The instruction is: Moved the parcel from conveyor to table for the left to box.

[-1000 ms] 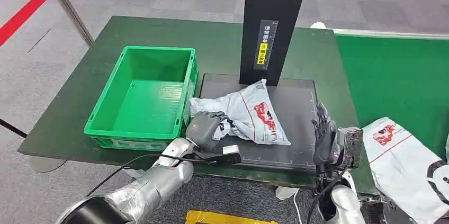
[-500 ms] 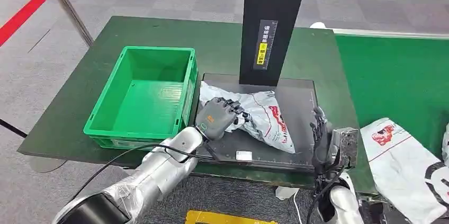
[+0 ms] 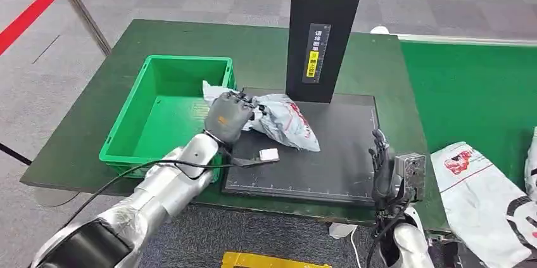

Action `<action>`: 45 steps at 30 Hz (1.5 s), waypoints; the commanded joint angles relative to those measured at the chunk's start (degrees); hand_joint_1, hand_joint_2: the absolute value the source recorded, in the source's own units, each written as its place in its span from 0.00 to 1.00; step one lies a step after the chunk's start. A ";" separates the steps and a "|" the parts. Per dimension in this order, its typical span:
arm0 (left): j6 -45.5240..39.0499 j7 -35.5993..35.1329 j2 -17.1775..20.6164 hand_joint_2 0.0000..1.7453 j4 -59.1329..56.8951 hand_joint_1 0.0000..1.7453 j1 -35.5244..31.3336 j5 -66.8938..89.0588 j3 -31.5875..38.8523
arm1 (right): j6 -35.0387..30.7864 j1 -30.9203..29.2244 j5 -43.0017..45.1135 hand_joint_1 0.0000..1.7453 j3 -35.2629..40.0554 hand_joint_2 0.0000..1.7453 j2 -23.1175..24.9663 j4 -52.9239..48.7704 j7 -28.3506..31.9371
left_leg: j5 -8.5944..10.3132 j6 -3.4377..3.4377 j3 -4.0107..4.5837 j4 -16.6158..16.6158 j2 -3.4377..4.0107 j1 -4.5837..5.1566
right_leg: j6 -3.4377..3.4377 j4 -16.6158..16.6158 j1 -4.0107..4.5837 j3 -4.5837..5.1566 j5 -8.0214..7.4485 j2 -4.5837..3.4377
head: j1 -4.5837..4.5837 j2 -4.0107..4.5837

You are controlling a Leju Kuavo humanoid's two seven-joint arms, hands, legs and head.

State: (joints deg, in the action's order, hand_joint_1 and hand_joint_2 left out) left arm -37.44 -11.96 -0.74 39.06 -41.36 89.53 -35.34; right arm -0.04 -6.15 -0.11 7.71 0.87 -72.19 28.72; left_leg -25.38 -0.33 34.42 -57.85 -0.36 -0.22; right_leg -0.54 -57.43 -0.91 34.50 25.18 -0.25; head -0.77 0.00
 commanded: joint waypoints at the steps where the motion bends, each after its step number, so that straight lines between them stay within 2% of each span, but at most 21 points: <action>1: -0.61 -0.61 10.61 1.00 5.45 1.00 1.29 0.47 3.76 | 0.13 1.47 -0.31 0.00 -4.01 0.00 -0.27 -0.34 -0.24 | -0.08 -0.04 -0.21 0.10 0.22 -0.03 | 0.07 0.08 0.04 -0.14 0.02 -0.18 | 0.02 0.00; 6: -0.10 -1.59 10.38 1.00 5.41 1.00 0.87 0.47 3.21 | 0.14 1.31 -0.36 0.00 -3.92 0.00 -0.19 -0.31 -0.27 | -0.07 -0.02 -0.15 0.04 0.17 -0.05 | 0.09 0.07 0.07 -0.11 0.06 -0.10 | 0.00 0.00; 7: -0.02 -5.64 12.04 1.00 5.68 1.00 1.06 0.47 0.63 | 0.01 1.50 -0.44 0.00 -3.97 0.00 -0.43 -0.27 -0.37 | -0.05 -0.01 -0.05 0.01 0.13 -0.04 | 0.08 0.04 0.05 -0.03 0.04 -0.08 | 0.00 0.00; 9: -1.29 -6.21 13.80 1.00 6.46 1.00 1.64 0.47 1.57 | -0.41 2.36 -0.37 0.00 -4.36 0.00 -0.80 -1.08 -0.43 | -0.04 -0.02 -0.05 0.02 0.13 -0.03 | 0.09 0.04 0.03 -0.01 0.04 -0.08 | 0.00 0.00; 12: -1.40 -2.21 14.26 1.00 8.96 1.00 1.62 0.47 8.68 | -1.03 4.10 0.32 0.00 -5.05 0.00 -1.48 -2.89 -0.73 | -0.11 -0.08 -0.29 0.13 0.34 -0.08 | 0.18 0.15 0.10 -0.18 0.03 -0.23 | 0.00 0.00; 13: -0.71 -3.16 15.41 1.00 9.09 1.00 0.90 0.47 8.06 | -1.03 4.55 0.34 0.00 -5.03 0.00 -1.55 -3.33 -0.74 | -0.08 -0.08 -0.05 0.02 0.29 -0.05 | 0.17 0.04 0.06 0.05 0.02 -0.18 | 0.02 0.00; 15: -1.22 -0.15 15.39 1.00 8.44 1.00 1.52 0.47 12.73 | -1.07 6.36 0.53 0.00 -5.12 0.00 -1.26 -5.06 -0.87 | -0.09 -0.08 -0.02 -0.01 0.30 -0.07 | 0.20 0.01 0.11 0.10 0.02 -0.18 | 0.00 0.00; 17: -2.52 4.60 12.80 1.00 6.10 1.00 3.24 0.47 20.23 | -1.09 7.85 0.50 0.00 -5.02 0.00 -1.01 -6.20 -1.06 | -0.09 -0.08 -0.09 0.04 0.31 -0.04 | 0.21 0.04 0.14 0.05 0.01 -0.20 | 0.00 0.00; 24: -2.56 8.97 9.21 1.00 -4.43 1.00 3.46 -0.90 26.66 | -1.37 8.31 0.55 0.00 -5.11 0.00 -0.81 -7.20 -1.91 | -0.07 -0.06 -0.21 0.14 0.22 -0.02 | 0.22 0.12 0.11 -0.11 0.05 -0.10 | 0.00 0.00; 27: -2.56 7.98 8.47 1.00 -8.29 1.00 2.85 0.20 28.25 | -1.33 8.83 0.53 0.00 -4.87 0.00 -1.12 -7.26 -2.14 | -0.07 -0.05 -0.32 0.19 0.24 -0.04 | 0.22 0.20 0.11 -0.23 0.04 -0.09 | 0.00 0.00; 29: -2.56 10.49 7.90 1.00 -10.05 0.74 2.14 -1.89 30.44 | -1.24 9.35 0.48 0.00 -4.51 0.00 -1.45 -7.33 -2.10 | -0.06 -0.05 -0.17 0.12 0.18 -0.03 | 0.21 0.12 0.06 -0.10 0.04 -0.06 | 0.00 0.00; 31: -2.56 11.84 7.79 1.00 -12.25 1.00 1.16 -2.57 31.70 | -1.04 8.89 0.41 0.00 -4.13 0.00 -1.65 -6.91 -2.10 | -0.08 -0.07 -0.19 0.10 0.20 -0.05 | 0.21 0.15 0.09 -0.12 0.04 -0.08 | 0.00 0.00; 32: -2.56 10.33 8.09 1.00 -13.53 0.99 0.62 -0.97 31.76 | -1.01 8.23 0.42 0.00 -3.90 0.00 -1.76 -6.32 -2.10 | -0.07 -0.07 -0.23 0.14 0.18 -0.04 | 0.21 0.17 0.07 -0.17 0.04 -0.05 | 0.00 0.00; 33: -2.56 11.25 8.00 1.00 -14.48 0.27 0.32 -1.58 32.26 | -1.00 8.01 0.42 0.00 -3.86 0.00 -1.80 -6.12 -2.10 | -0.07 -0.07 -0.29 0.17 0.16 -0.05 | 0.22 0.23 0.09 -0.25 0.04 -0.03 | 0.00 0.00; 34: -2.49 13.52 7.95 1.00 -16.15 0.00 -0.25 -2.35 32.84 | -0.92 7.60 0.39 0.00 -3.76 0.00 -1.89 -5.80 -2.11 | -0.06 -0.08 -0.24 0.14 0.17 -0.06 | 0.22 0.19 0.09 -0.21 0.03 -0.05 | 0.00 0.00; 35: -2.56 12.82 7.99 1.00 -15.26 1.00 0.01 -1.83 32.85 | -0.91 7.53 0.39 0.00 -3.73 0.00 -1.89 -5.78 -2.11 | -0.07 -0.08 -0.12 0.06 0.24 -0.05 | 0.21 0.09 0.08 -0.05 0.01 -0.13 | 0.00 0.00; 36: -2.56 13.49 7.51 1.00 -15.32 1.00 0.16 -3.02 33.94 | -0.91 7.59 0.38 0.00 -3.76 0.00 -1.85 -5.93 -2.11 | -0.07 -0.08 -0.14 0.05 0.20 -0.06 | 0.22 0.10 0.10 -0.08 0.02 -0.08 | 0.02 0.00; 37: -1.73 14.05 7.53 1.00 -16.26 0.00 -0.28 -2.56 33.67 | -0.85 7.59 0.36 0.00 -3.76 0.00 -1.86 -5.99 -2.16 | -0.07 -0.08 -0.17 0.08 0.18 -0.08 | 0.23 0.15 0.11 -0.11 0.02 -0.05 | 0.02 0.00; 39: -2.56 11.09 7.43 1.00 -14.61 0.00 0.31 -0.45 33.15 | -0.32 7.82 0.30 0.00 -3.79 0.00 -1.62 -6.42 -2.40 | -0.06 -0.07 -0.24 0.12 0.12 -0.09 | 0.23 0.19 0.14 -0.21 0.03 0.02 | 0.02 0.00; 40: -2.56 12.46 7.12 0.00 -15.34 0.00 0.38 -1.45 33.87 | -0.19 8.08 0.18 0.00 -3.73 0.00 -1.57 -6.74 -2.49 | -0.05 -0.07 -0.12 0.06 0.12 -0.06 | 0.22 0.11 0.10 -0.08 0.02 0.00 | 0.02 0.00; 45: -2.56 11.73 6.72 0.00 -13.86 0.00 1.30 0.16 33.76 | 0.10 8.59 -0.04 0.00 -3.67 0.00 -1.67 -7.14 -2.63 | -0.05 -0.06 -0.06 0.04 0.14 -0.04 | 0.19 0.09 0.08 -0.01 0.01 -0.03 | 0.00 0.00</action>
State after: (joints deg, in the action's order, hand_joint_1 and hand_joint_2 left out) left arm -39.95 0.41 8.59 29.31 -38.19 88.02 -4.83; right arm -0.44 2.87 0.00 6.12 -0.46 -79.52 26.58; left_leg -25.43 -0.39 34.41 -57.84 -0.13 -0.23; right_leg -0.37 -57.40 -0.87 34.59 25.17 -0.41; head -0.76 0.00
